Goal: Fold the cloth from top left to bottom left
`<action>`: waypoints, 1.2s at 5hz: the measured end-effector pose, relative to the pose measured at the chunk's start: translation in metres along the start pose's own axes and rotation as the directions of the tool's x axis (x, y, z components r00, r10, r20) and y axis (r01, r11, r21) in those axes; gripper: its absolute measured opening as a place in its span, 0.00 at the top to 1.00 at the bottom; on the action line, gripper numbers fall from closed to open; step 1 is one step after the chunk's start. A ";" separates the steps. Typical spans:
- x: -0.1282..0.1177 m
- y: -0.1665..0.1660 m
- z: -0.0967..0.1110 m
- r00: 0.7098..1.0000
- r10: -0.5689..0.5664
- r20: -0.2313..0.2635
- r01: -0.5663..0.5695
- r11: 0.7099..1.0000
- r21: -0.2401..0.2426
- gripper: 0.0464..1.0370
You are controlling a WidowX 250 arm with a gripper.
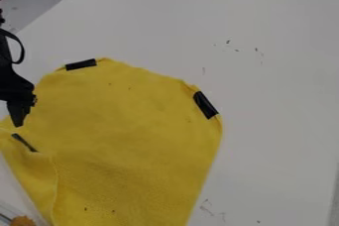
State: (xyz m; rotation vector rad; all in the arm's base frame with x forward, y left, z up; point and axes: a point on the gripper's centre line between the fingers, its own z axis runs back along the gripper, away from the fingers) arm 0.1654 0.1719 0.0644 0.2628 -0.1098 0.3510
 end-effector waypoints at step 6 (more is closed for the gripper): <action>0.154 -0.036 -0.044 0.921 -0.333 0.202 0.355 0.931 -0.085 0.04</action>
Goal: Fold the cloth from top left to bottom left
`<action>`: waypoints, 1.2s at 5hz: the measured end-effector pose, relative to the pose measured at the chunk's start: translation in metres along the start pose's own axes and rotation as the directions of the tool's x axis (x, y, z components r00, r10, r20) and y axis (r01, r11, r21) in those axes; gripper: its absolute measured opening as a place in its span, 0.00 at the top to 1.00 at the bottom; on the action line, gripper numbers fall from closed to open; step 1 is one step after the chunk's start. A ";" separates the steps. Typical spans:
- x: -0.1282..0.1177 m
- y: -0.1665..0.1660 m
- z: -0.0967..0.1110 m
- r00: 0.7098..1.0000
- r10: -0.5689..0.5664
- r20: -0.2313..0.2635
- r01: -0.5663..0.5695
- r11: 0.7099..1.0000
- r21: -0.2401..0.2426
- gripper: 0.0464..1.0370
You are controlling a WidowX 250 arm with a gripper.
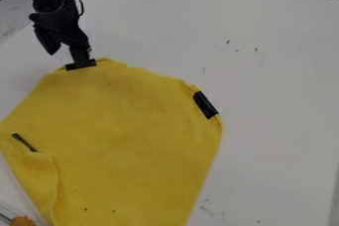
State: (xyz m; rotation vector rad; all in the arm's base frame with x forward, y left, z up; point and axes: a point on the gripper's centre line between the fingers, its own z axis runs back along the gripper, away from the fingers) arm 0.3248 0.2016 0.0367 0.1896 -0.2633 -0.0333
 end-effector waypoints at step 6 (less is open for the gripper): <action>0.017 -0.006 -0.029 0.999 -0.048 0.004 0.048 0.998 -0.037 0.63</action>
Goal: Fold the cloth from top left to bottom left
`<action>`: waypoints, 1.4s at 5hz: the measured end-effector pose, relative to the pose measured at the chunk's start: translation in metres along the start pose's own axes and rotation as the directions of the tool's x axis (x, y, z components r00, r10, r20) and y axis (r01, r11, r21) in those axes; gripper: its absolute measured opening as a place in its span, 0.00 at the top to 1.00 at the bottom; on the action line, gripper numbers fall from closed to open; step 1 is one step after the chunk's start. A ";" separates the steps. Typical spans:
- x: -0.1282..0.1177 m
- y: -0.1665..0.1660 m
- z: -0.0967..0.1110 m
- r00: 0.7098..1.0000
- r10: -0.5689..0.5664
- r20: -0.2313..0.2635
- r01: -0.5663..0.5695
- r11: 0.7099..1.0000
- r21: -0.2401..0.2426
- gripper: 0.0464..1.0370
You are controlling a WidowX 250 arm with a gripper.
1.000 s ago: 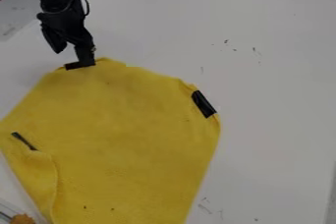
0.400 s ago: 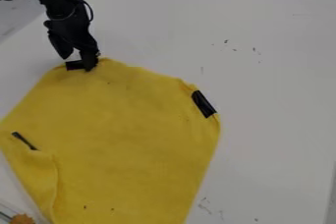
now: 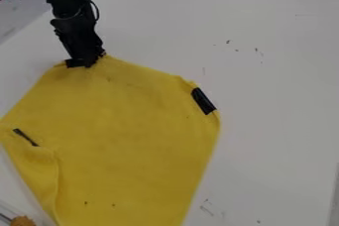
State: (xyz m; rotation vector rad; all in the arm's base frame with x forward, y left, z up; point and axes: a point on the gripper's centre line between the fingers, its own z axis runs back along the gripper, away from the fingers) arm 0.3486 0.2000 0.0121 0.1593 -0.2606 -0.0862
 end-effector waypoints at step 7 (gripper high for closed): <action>-0.016 -0.035 0.087 0.996 -0.048 0.072 0.040 0.994 0.105 0.99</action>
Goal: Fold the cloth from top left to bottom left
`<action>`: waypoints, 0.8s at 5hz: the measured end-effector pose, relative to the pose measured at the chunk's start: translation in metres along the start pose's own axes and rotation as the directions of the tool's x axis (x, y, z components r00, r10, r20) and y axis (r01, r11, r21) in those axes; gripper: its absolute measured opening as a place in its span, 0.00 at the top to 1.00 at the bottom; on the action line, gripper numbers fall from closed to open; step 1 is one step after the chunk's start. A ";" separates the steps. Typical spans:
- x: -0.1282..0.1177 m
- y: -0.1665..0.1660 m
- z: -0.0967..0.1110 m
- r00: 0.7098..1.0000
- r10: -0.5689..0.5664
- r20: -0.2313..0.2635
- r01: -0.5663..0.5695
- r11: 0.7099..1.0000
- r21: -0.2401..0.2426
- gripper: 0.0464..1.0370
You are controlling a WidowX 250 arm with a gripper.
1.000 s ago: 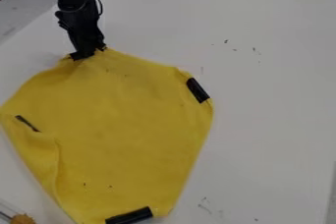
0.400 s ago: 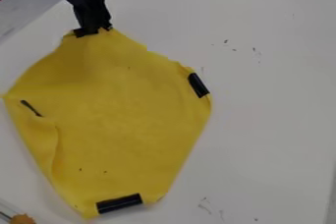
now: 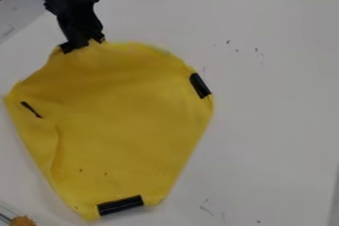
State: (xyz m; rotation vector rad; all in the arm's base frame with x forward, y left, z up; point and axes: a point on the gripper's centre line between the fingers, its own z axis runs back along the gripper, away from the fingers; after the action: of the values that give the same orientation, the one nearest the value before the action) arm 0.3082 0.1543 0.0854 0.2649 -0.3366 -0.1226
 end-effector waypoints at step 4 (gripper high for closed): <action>-0.080 -0.058 -0.006 0.970 0.161 -0.184 -0.177 0.981 -0.077 0.82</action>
State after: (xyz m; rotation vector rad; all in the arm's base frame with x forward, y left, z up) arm 0.2313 0.1127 0.0386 0.1525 -0.1745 0.0535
